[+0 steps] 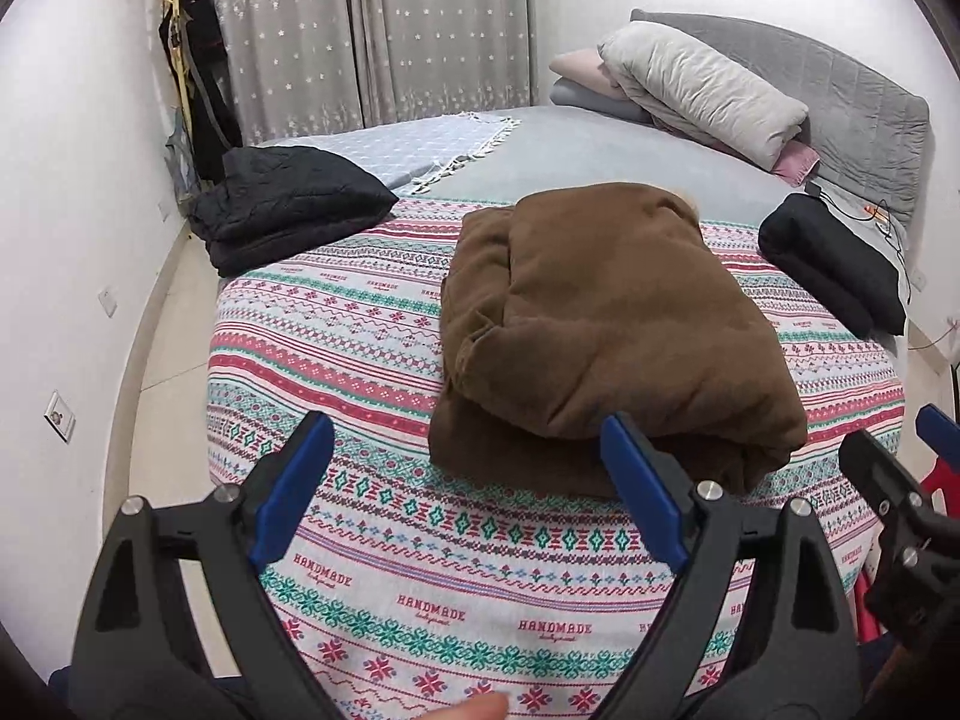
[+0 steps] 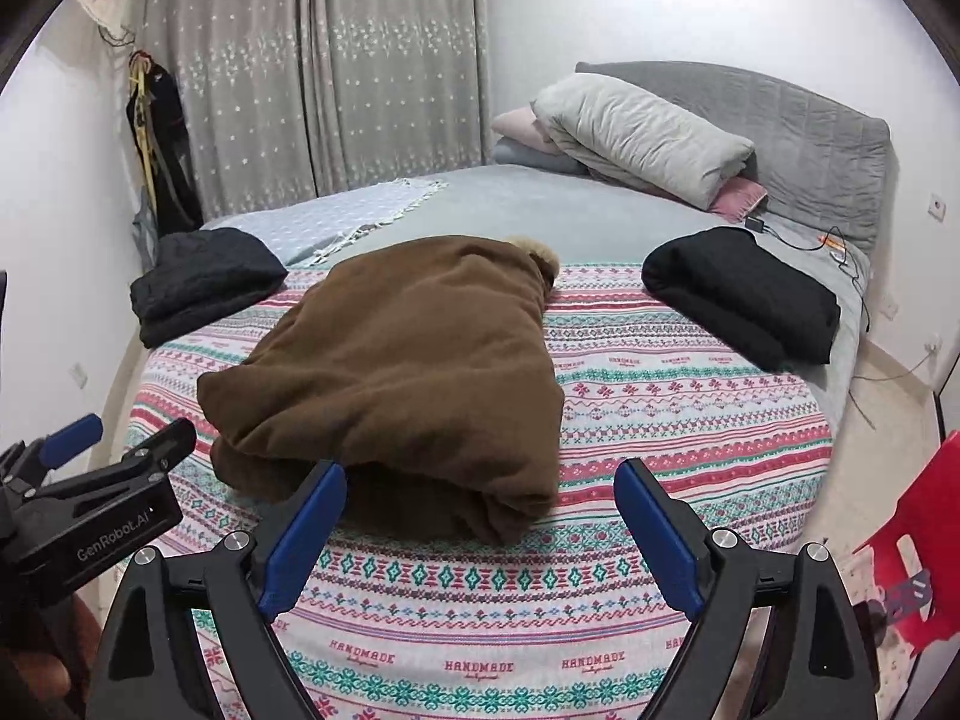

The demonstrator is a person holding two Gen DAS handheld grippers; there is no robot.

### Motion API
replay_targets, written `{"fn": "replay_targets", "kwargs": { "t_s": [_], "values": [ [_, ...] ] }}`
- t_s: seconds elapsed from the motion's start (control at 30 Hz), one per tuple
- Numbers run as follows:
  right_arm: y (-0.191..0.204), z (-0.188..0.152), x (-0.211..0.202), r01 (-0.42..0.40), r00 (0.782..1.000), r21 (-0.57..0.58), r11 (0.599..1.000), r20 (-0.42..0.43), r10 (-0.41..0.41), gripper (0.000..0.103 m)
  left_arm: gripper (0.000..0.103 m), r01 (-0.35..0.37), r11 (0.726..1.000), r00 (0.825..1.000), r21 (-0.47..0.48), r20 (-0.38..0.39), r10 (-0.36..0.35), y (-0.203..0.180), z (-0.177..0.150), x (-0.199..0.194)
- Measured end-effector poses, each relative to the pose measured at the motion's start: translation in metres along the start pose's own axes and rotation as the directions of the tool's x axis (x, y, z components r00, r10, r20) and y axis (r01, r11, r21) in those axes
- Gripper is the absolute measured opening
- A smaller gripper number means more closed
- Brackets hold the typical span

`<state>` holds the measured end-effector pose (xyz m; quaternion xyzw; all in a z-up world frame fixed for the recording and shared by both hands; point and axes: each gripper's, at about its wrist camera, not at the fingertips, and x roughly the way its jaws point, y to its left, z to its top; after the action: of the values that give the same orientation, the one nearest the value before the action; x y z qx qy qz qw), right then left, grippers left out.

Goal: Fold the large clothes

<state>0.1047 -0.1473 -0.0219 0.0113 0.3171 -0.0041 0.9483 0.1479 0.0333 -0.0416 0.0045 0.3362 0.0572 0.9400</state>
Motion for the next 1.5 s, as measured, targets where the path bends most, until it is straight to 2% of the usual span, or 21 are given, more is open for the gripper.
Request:
{"fn": "replay_targets", "kwargs": {
  "t_s": [1.5],
  "values": [
    [-0.0003,0.0018,0.0004,0.031,1.0,0.007,0.999,0.005,-0.031,0.092,0.091,0.03,1.0,0.999,0.002,-0.022,-0.03,-0.0025,0.0016,-0.0025]
  ]
}}
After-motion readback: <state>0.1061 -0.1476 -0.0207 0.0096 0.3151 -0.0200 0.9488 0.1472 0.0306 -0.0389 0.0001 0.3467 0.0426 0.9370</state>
